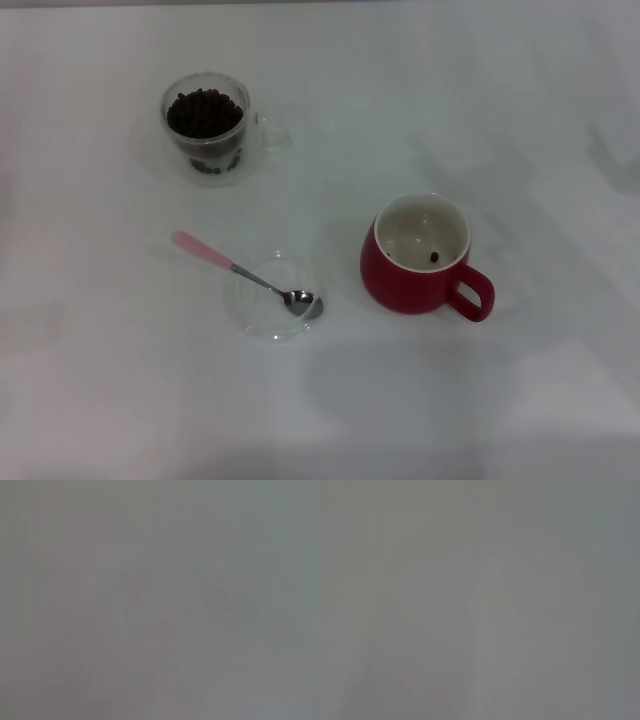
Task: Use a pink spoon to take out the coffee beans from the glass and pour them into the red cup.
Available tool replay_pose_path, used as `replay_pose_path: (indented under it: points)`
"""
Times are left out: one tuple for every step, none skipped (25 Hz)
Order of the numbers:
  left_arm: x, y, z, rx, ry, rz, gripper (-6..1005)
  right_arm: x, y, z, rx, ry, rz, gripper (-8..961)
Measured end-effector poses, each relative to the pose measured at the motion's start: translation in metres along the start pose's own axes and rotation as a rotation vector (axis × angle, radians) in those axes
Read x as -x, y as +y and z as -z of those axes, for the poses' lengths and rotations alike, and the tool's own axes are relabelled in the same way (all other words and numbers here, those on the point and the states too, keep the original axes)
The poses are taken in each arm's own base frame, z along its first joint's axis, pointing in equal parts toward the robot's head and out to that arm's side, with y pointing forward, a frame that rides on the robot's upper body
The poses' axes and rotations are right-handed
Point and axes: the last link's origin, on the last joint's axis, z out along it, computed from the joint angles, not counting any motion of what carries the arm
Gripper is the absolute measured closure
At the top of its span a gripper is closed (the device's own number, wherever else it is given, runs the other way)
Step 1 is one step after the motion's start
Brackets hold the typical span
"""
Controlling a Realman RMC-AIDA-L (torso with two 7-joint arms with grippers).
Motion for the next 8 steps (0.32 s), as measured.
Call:
replay_pose_path:
  points:
    - [0.002,0.003,-0.001,-0.006,0.003,0.003,323,0.000,0.000,-0.002,0.000,-0.002,0.007,82]
    - [0.004,0.006,-0.001,-0.011,0.006,0.000,323,0.000,-0.001,-0.004,0.000,-0.004,0.016,82]
    - [0.005,0.009,-0.002,-0.019,0.009,-0.005,323,0.000,-0.002,-0.006,-0.002,-0.006,0.027,82]
    - [0.007,0.012,-0.003,-0.026,0.012,-0.009,323,0.000,-0.003,-0.008,-0.005,-0.010,0.039,82]
    - [0.008,0.014,-0.003,-0.035,0.017,-0.010,323,0.001,-0.004,-0.009,-0.008,-0.015,0.049,82]
    - [0.009,0.016,-0.003,-0.044,0.021,-0.009,323,0.002,-0.004,-0.011,-0.011,-0.020,0.060,82]
    - [0.010,0.017,-0.003,-0.053,0.027,-0.007,323,0.002,-0.005,-0.013,-0.012,-0.026,0.068,82]
    - [0.011,0.019,-0.003,-0.060,0.032,-0.005,323,0.003,-0.005,-0.014,-0.013,-0.030,0.073,82]
